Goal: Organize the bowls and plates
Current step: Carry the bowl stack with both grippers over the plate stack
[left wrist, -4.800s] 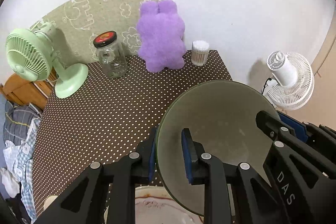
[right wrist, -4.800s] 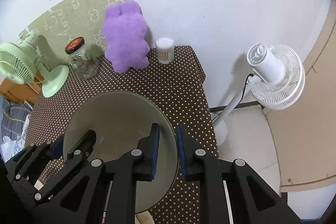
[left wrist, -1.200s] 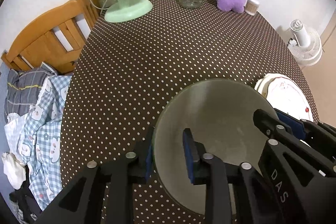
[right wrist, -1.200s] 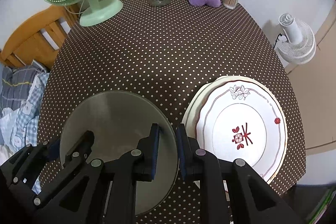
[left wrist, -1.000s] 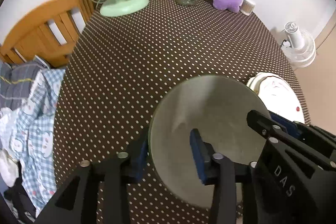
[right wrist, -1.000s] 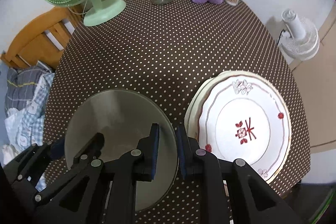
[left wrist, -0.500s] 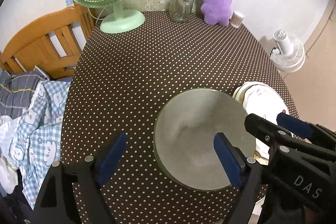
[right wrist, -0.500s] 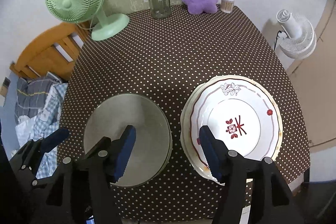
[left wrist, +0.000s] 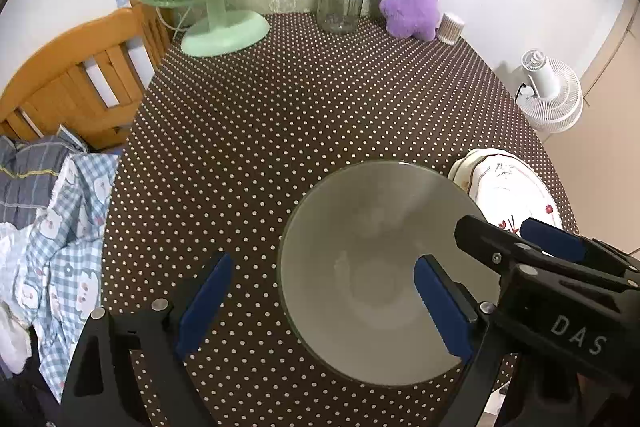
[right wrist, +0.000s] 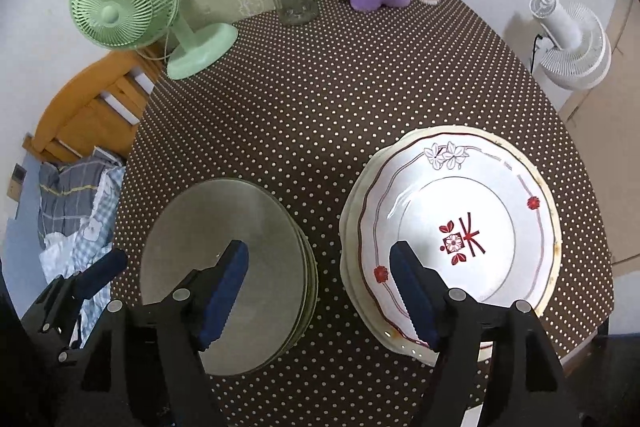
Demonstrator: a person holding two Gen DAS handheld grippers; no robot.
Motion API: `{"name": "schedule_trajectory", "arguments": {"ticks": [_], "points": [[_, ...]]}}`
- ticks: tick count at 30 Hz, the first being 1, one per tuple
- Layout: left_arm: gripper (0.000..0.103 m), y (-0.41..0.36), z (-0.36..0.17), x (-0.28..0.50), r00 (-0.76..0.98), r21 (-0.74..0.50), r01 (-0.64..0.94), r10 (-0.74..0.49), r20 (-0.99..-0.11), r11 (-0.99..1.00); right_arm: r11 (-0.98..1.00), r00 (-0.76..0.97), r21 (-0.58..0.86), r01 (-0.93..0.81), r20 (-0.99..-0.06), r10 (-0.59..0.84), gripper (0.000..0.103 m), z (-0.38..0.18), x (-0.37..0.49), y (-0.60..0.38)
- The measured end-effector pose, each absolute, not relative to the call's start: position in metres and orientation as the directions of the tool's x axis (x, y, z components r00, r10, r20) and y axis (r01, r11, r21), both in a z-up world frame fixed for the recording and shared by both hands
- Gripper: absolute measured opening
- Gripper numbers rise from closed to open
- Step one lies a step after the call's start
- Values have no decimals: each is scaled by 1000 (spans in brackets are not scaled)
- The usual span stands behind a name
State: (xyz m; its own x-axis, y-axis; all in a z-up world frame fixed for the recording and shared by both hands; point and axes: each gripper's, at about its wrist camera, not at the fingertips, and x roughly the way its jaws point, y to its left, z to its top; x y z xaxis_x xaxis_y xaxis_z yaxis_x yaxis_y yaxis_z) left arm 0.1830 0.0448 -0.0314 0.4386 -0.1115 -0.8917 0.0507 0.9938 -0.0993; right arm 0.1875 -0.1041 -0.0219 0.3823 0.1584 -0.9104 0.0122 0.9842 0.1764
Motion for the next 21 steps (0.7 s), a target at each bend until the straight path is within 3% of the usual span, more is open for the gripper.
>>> {"name": "schedule_trajectory", "arguments": {"ticks": [15, 21], "points": [[91, 47, -54, 196, 427, -96, 42, -105, -898, 995, 969, 335, 245, -2, -913, 232, 75, -50, 206, -98], [85, 44, -58, 196, 424, -107, 44, -115, -898, 993, 964, 315, 265, -2, -915, 252, 59, -56, 210, -96]]}}
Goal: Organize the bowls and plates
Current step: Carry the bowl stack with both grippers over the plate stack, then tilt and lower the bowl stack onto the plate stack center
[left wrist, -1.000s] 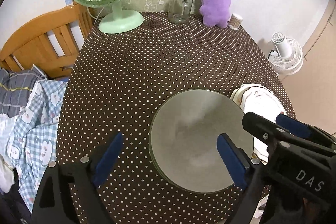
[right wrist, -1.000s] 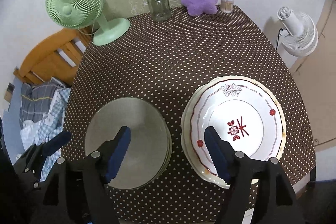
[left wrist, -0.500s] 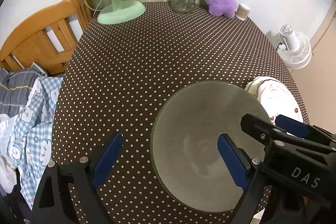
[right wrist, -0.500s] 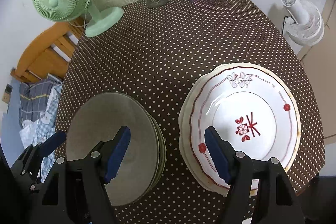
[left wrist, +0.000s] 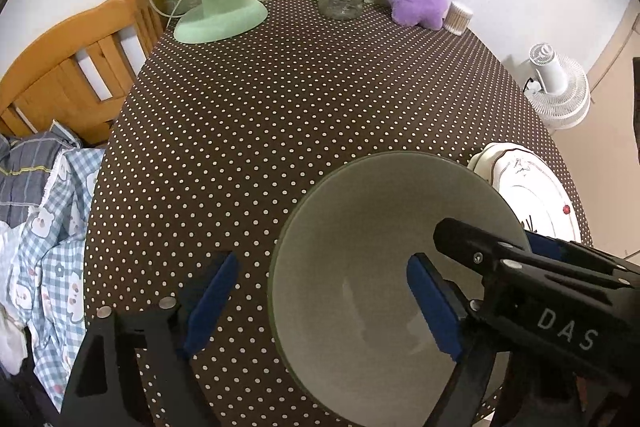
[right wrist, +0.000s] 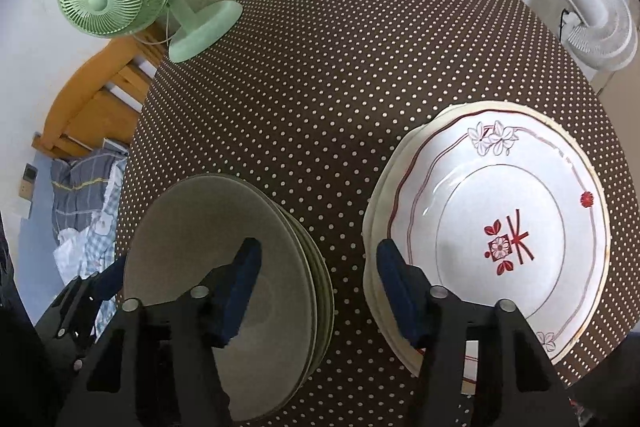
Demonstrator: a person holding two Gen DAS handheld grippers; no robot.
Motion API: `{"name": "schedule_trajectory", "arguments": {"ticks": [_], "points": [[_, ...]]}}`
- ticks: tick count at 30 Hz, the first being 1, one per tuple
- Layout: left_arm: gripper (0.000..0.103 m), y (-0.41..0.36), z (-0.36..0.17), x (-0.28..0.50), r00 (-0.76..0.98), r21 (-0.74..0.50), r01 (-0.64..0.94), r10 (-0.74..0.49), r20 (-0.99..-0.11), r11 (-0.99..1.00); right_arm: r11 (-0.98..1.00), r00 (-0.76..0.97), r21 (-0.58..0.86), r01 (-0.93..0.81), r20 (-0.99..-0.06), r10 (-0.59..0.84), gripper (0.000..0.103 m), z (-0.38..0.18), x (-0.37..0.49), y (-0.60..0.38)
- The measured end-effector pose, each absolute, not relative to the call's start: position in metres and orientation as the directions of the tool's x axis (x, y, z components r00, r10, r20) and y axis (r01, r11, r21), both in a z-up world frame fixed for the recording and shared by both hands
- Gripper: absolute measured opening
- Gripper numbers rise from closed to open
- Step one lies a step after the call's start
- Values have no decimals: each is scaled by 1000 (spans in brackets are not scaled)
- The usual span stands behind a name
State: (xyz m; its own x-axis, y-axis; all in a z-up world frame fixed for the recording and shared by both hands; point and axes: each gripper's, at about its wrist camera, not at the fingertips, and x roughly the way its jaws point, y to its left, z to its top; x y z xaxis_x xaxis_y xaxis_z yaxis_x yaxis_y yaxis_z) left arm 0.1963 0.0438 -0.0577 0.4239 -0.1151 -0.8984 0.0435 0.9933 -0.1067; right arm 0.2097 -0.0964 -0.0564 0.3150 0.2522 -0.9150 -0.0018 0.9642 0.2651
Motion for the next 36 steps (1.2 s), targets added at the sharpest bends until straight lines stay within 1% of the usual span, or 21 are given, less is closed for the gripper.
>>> {"name": "schedule_trajectory", "arguments": {"ticks": [1, 2, 3, 8, 9, 10, 14, 20, 21, 22, 23, 24, 28, 29, 36], "points": [[85, 45, -59, 195, 421, -110, 36, -115, -900, 993, 965, 312, 263, -1, -917, 250, 58, -58, 210, -96], [82, 45, -60, 196, 419, -115, 31, -118, -900, 993, 966, 305, 260, -1, -919, 248, 54, -59, 211, -95], [82, 46, -61, 196, 413, -123, 29, -124, -902, 992, 966, 295, 260, -1, -923, 249, 51, -62, 212, -95], [77, 40, -66, 197, 391, -123, 49, -132, -911, 991, 955, 263, 296, 22, -923, 280, 48, -73, 212, -98], [76, 40, -67, 197, 389, -127, 50, -137, -911, 991, 951, 259, 307, 18, -921, 292, 44, -74, 213, -98], [74, 39, -68, 197, 386, -132, 52, -142, -911, 990, 950, 255, 312, 15, -920, 298, 44, -75, 213, -98], [69, 38, -70, 197, 381, -163, 58, -173, -908, 985, 941, 243, 340, 7, -913, 328, 43, -78, 216, -99], [67, 38, -73, 195, 386, -175, 56, -183, -904, 983, 932, 227, 363, 2, -908, 353, 43, -83, 217, -98], [66, 37, -74, 195, 389, -170, 51, -176, -904, 984, 933, 226, 360, -4, -909, 351, 43, -83, 218, -96], [61, 37, -75, 195, 390, -169, 49, -175, -904, 984, 934, 224, 357, -10, -910, 350, 43, -82, 217, -96], [58, 37, -76, 196, 387, -168, 45, -173, -906, 985, 936, 222, 353, -15, -911, 347, 42, -82, 217, -95], [57, 38, -77, 197, 384, -170, 41, -172, -907, 985, 937, 223, 350, -22, -912, 346, 40, -81, 217, -93], [54, 39, -77, 198, 384, -170, 41, -172, -907, 985, 939, 221, 343, -30, -914, 341, 35, -81, 221, -85], [52, 39, -77, 198, 386, -166, 43, -169, -907, 985, 939, 219, 342, -35, -914, 341, 33, -81, 221, -85], [50, 42, -77, 198, 371, -176, 40, -178, -912, 984, 952, 219, 304, -42, -927, 306, 33, -81, 221, -81]]}}
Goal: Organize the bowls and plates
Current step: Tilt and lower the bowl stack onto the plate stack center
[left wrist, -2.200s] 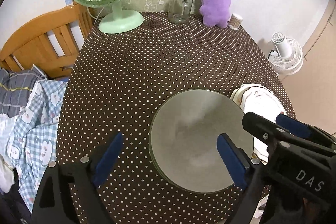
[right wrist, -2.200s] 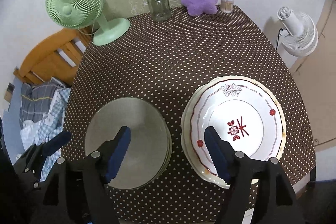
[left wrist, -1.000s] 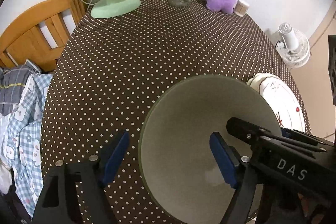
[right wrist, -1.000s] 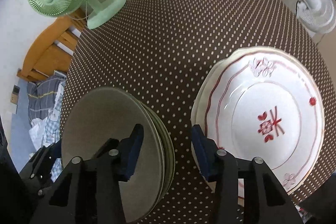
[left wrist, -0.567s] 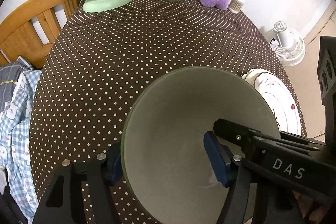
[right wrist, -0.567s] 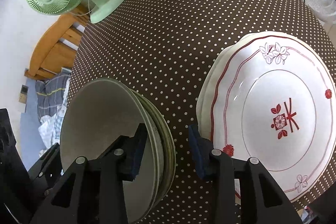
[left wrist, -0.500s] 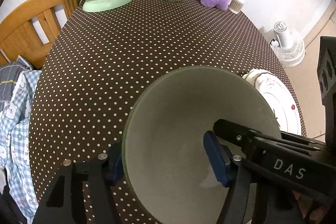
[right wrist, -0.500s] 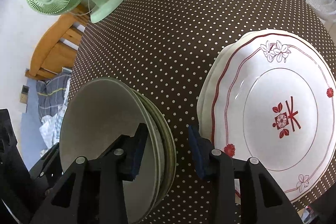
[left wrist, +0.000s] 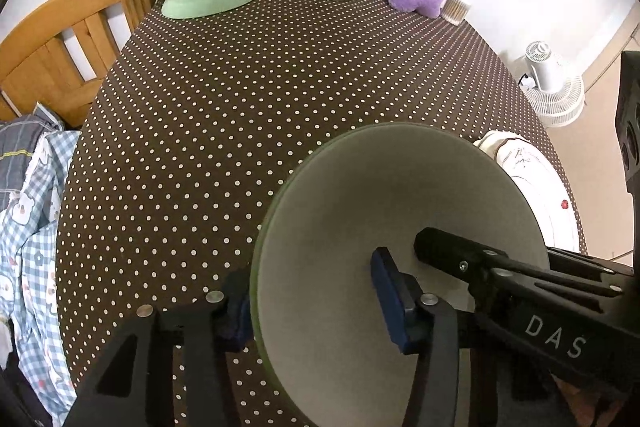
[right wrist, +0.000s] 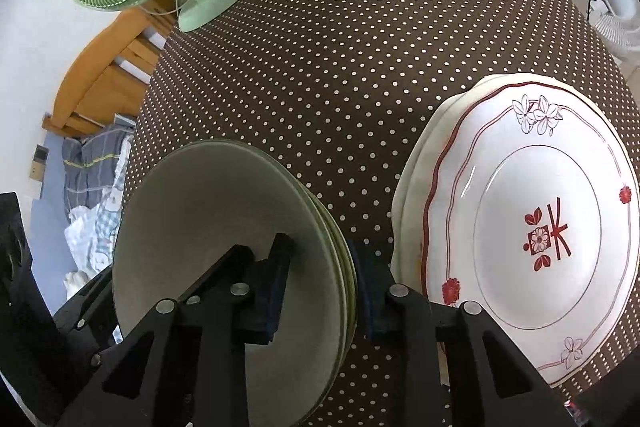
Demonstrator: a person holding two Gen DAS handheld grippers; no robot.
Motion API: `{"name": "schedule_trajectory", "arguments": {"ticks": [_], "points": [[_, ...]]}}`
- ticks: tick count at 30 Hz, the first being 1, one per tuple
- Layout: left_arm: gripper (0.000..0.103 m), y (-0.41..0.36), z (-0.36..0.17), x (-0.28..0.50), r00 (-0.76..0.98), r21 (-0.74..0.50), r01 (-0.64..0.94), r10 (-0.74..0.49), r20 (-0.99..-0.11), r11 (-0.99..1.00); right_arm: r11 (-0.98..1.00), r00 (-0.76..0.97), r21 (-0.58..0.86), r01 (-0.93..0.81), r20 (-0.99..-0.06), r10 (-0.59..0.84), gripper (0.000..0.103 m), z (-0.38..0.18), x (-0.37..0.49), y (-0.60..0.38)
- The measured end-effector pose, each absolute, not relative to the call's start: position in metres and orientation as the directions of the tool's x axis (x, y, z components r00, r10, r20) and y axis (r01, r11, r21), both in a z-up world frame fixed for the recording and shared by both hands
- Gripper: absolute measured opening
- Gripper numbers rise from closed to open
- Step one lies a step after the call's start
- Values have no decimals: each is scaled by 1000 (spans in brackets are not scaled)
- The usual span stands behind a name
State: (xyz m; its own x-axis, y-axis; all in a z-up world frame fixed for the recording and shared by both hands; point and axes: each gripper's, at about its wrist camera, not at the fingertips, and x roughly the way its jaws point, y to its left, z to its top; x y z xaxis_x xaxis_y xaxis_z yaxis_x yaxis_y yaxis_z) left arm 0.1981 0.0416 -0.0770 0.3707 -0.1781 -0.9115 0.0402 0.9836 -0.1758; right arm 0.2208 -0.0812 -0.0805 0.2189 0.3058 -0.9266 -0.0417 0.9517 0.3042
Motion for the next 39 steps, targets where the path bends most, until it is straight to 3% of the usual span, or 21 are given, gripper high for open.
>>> {"name": "schedule_trajectory", "arguments": {"ticks": [20, 39], "points": [[50, 54, -50, 167, 374, -216, 78, -229, -899, 973, 964, 258, 266, 4, -931, 256, 34, -51, 189, -77], [50, -9, -5, 160, 468, -192, 26, -182, -865, 981, 958, 326, 276, -82, -901, 287, 34, -8, 185, -135]]}}
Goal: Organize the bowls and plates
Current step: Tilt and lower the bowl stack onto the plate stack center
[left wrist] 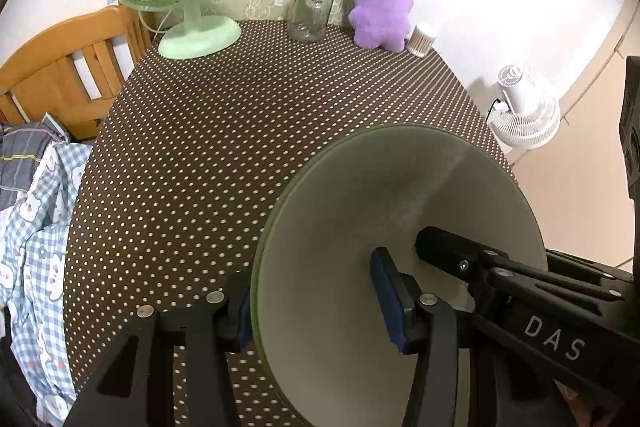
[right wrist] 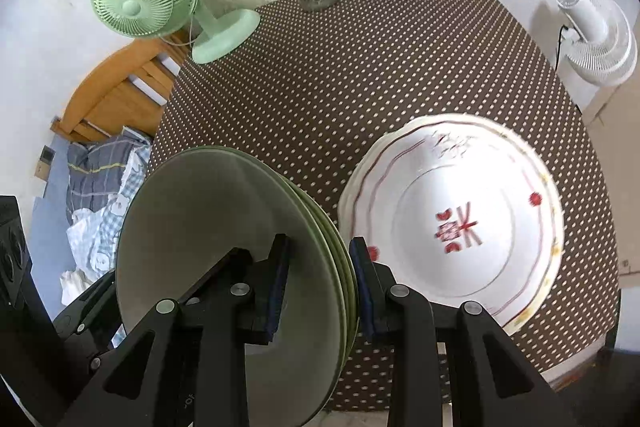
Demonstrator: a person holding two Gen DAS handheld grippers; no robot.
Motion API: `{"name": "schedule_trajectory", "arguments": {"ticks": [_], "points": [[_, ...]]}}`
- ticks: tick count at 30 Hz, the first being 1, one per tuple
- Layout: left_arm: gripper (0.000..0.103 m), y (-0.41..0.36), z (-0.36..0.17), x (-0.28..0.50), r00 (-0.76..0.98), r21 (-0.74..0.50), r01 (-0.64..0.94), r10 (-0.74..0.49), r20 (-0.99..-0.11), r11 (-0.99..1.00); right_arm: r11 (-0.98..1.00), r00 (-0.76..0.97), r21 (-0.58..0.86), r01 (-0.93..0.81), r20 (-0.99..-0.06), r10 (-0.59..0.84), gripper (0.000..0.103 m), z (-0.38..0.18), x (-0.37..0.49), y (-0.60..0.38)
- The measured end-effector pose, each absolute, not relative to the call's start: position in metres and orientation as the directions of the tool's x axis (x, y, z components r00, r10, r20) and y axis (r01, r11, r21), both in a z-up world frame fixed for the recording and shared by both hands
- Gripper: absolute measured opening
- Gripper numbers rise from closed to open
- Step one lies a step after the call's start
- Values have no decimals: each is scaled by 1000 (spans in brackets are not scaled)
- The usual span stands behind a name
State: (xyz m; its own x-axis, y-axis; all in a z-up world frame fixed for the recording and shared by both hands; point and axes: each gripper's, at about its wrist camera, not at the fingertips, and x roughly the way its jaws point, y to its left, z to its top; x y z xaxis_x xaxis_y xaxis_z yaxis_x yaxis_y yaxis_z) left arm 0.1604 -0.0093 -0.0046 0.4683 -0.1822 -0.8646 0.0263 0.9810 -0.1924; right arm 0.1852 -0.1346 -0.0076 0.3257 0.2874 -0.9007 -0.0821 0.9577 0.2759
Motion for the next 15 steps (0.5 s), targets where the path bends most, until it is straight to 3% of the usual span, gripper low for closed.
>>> {"name": "schedule_trajectory", "arguments": {"ticks": [15], "points": [[50, -68, 6, 175, 492, -187, 21, -173, -853, 982, 958, 347, 266, -107, -893, 287, 34, 7, 193, -190]]}}
